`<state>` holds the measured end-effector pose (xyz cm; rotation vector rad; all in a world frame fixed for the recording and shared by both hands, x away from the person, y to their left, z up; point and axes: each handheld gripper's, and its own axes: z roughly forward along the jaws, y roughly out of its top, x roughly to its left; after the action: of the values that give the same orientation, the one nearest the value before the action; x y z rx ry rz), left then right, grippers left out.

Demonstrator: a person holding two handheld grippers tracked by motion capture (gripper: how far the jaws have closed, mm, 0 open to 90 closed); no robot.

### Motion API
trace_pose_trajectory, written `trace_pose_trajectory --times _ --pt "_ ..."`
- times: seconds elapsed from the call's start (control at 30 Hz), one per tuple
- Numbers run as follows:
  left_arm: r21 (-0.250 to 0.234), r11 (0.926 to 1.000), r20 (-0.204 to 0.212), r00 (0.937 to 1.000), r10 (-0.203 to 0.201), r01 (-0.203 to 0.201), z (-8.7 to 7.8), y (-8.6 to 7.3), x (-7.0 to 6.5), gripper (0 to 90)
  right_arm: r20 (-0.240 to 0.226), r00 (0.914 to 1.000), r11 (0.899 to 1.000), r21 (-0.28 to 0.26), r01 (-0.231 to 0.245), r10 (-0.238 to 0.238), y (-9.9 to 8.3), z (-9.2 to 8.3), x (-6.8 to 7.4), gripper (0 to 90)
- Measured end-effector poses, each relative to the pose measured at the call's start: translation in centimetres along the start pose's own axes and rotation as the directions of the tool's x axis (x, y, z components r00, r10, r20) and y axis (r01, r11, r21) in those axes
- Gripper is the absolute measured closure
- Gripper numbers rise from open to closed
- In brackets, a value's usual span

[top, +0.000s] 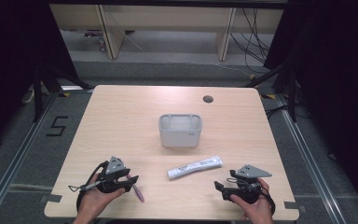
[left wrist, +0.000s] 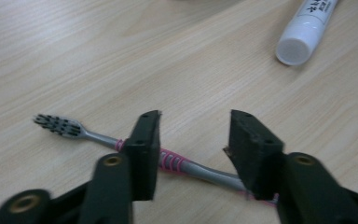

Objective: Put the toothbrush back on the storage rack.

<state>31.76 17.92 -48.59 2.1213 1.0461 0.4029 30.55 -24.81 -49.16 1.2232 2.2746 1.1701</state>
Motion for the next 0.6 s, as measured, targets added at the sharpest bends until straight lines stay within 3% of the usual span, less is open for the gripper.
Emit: trace_pose_trajectory --times 0.03,0.1,0.23,0.6 --pt "0.001 0.9997 -0.003 0.9997 0.025 -0.025 -0.10 0.03 -0.07 70.0 -0.001 1.0000 1.000 0.003 -0.008 0.008 0.02 -0.03 0.02 22.5" --pt "-0.010 0.9993 -0.005 0.9993 0.037 -0.037 -0.04 0.04 -0.19 77.5 -0.001 1.0000 1.000 -0.001 0.000 0.000 0.02 -0.02 0.00 22.6" --pt "-0.004 0.9975 -0.006 0.9975 0.071 -0.071 -0.01 0.07 -0.45 87.0 0.002 1.0000 1.000 0.001 -0.004 0.004 0.02 -0.03 0.04 22.6" --pt "0.013 0.9935 0.025 0.9933 0.113 -0.113 0.29 -0.11 -0.98 89.6 0.002 1.0000 1.000 0.001 -0.006 0.006 0.00 0.05 0.02 22.9"
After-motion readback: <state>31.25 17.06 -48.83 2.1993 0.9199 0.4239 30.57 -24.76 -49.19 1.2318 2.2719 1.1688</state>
